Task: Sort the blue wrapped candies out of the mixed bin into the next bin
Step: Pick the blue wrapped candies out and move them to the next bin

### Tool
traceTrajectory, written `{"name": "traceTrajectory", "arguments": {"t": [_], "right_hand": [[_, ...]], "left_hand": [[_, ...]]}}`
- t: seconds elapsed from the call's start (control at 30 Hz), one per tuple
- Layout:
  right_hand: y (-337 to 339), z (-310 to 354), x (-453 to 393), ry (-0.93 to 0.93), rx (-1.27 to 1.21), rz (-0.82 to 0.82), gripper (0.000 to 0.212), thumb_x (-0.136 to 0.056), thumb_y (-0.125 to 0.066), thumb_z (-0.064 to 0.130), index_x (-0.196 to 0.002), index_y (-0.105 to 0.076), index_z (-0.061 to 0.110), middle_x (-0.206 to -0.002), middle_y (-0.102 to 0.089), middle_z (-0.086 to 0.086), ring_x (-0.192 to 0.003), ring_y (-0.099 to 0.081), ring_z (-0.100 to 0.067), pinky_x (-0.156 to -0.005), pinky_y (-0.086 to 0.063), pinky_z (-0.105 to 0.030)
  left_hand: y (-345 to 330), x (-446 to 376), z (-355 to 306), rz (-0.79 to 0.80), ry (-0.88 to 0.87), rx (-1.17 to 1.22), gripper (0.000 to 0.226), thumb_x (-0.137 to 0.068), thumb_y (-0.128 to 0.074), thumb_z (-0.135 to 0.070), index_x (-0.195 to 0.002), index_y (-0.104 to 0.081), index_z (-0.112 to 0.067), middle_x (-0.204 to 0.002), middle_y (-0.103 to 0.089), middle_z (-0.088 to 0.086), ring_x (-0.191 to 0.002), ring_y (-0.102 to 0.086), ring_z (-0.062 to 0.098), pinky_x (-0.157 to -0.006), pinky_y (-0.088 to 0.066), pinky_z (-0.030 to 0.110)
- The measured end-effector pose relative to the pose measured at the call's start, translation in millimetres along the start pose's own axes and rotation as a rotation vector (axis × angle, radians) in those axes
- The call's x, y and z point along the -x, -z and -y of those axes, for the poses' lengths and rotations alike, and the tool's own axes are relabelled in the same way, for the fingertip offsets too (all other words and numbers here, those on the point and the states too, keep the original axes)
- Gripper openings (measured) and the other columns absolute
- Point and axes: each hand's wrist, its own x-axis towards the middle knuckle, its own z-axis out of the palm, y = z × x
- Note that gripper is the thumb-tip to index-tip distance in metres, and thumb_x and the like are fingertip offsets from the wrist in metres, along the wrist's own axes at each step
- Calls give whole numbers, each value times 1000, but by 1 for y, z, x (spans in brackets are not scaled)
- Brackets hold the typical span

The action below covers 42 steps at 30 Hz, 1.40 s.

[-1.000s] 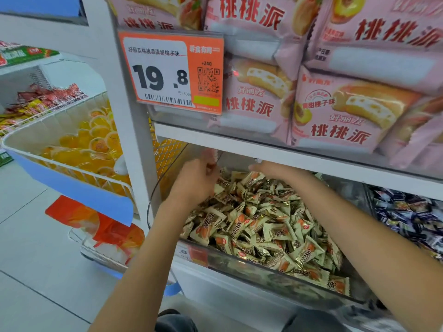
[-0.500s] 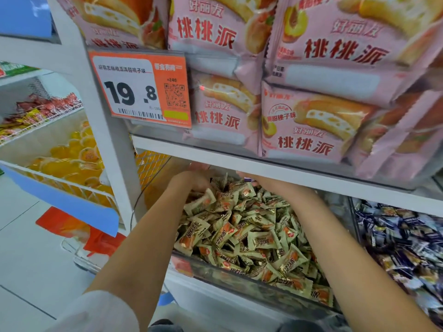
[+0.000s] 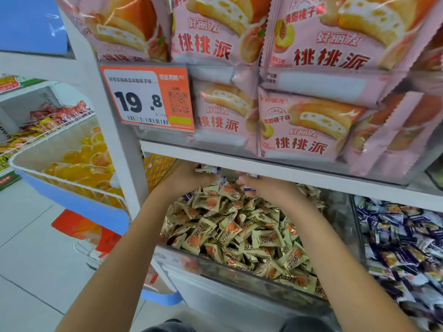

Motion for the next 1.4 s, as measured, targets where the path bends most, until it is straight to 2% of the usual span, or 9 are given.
{"name": "traceTrajectory", "arguments": {"t": [0.23, 0.4, 0.5, 0.63, 0.73, 0.9, 1.03, 1.17, 1.4], "right_hand": [[-36, -7, 33, 173, -255, -216, 19, -94, -51, 8, -101, -65, 20, -98, -66, 1, -82, -68, -12, -69, -58, -25], [-48, -13, 21, 246, 68, -264, 29, -93, -54, 16, -120, -53, 27, -112, -52, 15, -94, -60, -10, -82, -50, -20], [-50, -16, 16, 255, 233, -188, 38, -90, -57, 14, -125, -49, 26, -110, -51, 11, -90, -48, -2, -62, -35, -5], [-54, -16, 15, 189, 399, -127, 44, -92, -58, 17, -133, -47, 25, -132, -51, 1, -96, -53, -9, -72, -43, -17], [-41, -17, 9, 127, 460, -141, 46, -93, -54, 10, -136, -45, 24, -139, -46, -2, -68, -45, 1, -55, -40, -10], [-26, -12, -3, 131, 583, -112, 50, -90, -57, 4, -134, -48, 27, -138, -48, -3, -84, -52, -10, -63, -42, -22], [-34, -9, -21, 176, 780, 94, 48, -87, -64, 14, -131, -50, 28, -133, -51, -7, -107, -55, -24, -81, -46, -30], [-40, -10, -28, 260, 1001, 18, 20, -88, -61, 17, -107, -62, 21, -114, -59, -5, -92, -57, -23, -79, -49, -34], [-27, -5, -13, 243, 208, -324, 22, -93, -54, 28, -72, -56, 21, -69, -58, 6, -51, -42, -2, -45, -30, -11]], "left_hand": [[-18, 41, 1, -103, 60, 403, 53, -64, -75, -52, -111, -62, -31, -121, -63, 1, -110, -60, 22, -96, -46, 47], [-23, 43, 2, -16, 29, 436, 19, -86, -65, -18, -105, -63, -19, -107, -67, 8, -98, -64, 23, -85, -50, 37], [-20, 47, 3, 32, 49, 510, 23, -87, -63, -15, -110, -61, -14, -99, -68, 9, -89, -65, 22, -73, -51, 32], [-15, 55, 9, -129, 59, 527, 16, -89, -61, -17, -104, -63, -21, -92, -69, -2, -72, -64, 10, -62, -48, 21], [-6, 60, 15, -265, 83, 431, 15, -89, -62, -24, -83, -64, -37, -80, -64, -14, -65, -54, 4, -60, -39, 23], [-4, 60, 18, -214, 70, 264, 12, -86, -64, -36, -97, -66, -32, -99, -67, -7, -92, -59, 12, -80, -44, 30], [-3, 60, 14, -258, 55, 221, 22, -90, -59, -32, -98, -64, -13, -72, -56, 0, -67, -51, 9, -66, -39, 23], [-2, 60, 14, -274, 57, 206, 36, -92, -54, -38, -102, -61, -4, -88, -61, 20, -76, -52, 16, -71, -38, 28], [1, 66, 13, -272, 76, 215, 37, -91, -53, -44, -88, -55, -7, -70, -46, 3, -63, -42, 13, -62, -33, 28]]}}
